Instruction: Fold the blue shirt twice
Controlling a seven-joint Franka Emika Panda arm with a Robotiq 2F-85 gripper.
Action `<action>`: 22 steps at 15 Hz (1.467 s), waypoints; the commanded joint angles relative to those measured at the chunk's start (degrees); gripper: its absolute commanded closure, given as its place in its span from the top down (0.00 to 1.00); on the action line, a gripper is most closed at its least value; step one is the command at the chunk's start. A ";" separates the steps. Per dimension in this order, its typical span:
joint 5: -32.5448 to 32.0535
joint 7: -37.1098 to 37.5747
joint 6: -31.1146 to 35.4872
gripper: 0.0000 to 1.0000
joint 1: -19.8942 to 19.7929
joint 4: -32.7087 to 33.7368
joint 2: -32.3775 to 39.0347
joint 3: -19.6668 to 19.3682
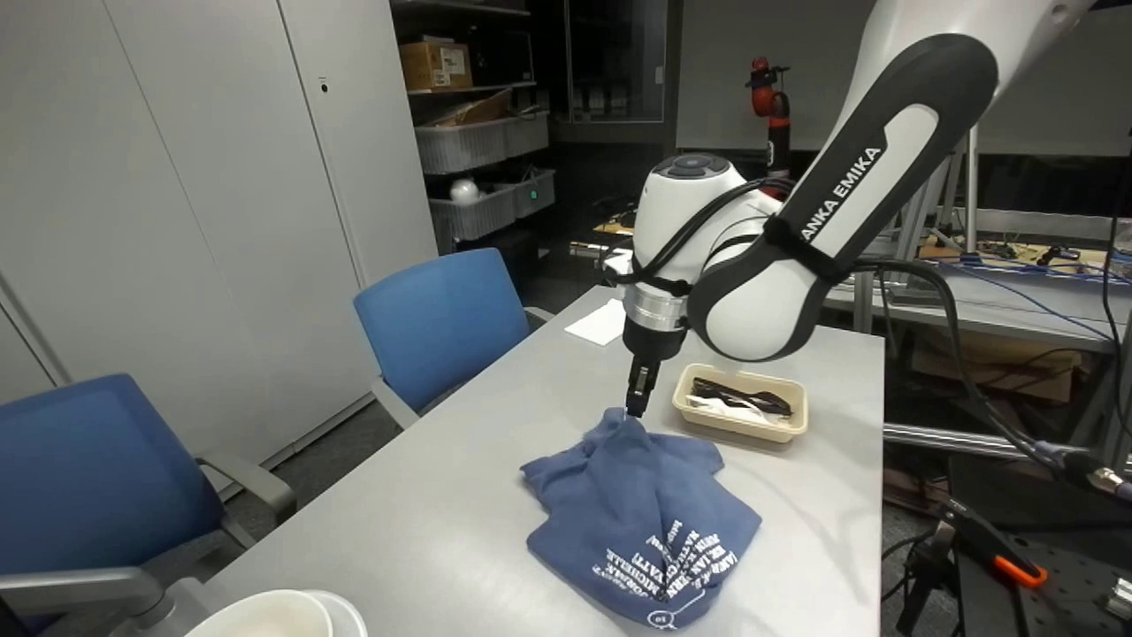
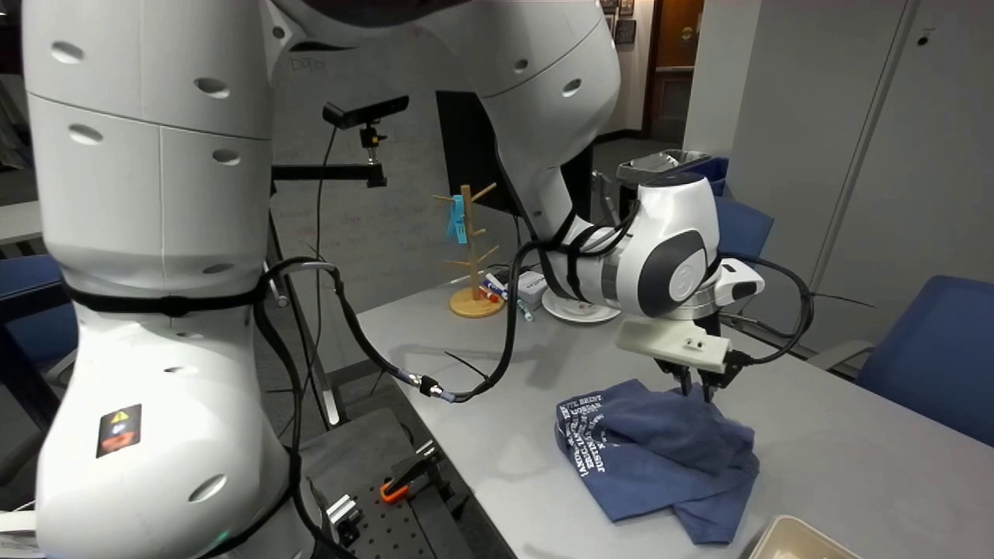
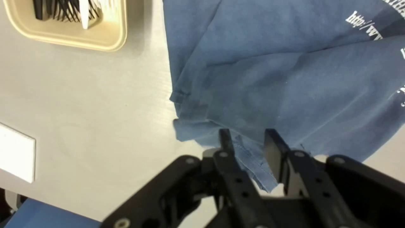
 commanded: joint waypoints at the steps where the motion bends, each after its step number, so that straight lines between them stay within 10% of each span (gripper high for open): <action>1: -3.77 4.49 -2.78 0.64 3.48 0.11 0.05 -2.88; 6: -1.64 0.99 -2.09 0.99 2.07 0.89 -0.09 1.93; 22: 6.93 1.03 -14.25 0.96 5.21 24.78 21.48 11.36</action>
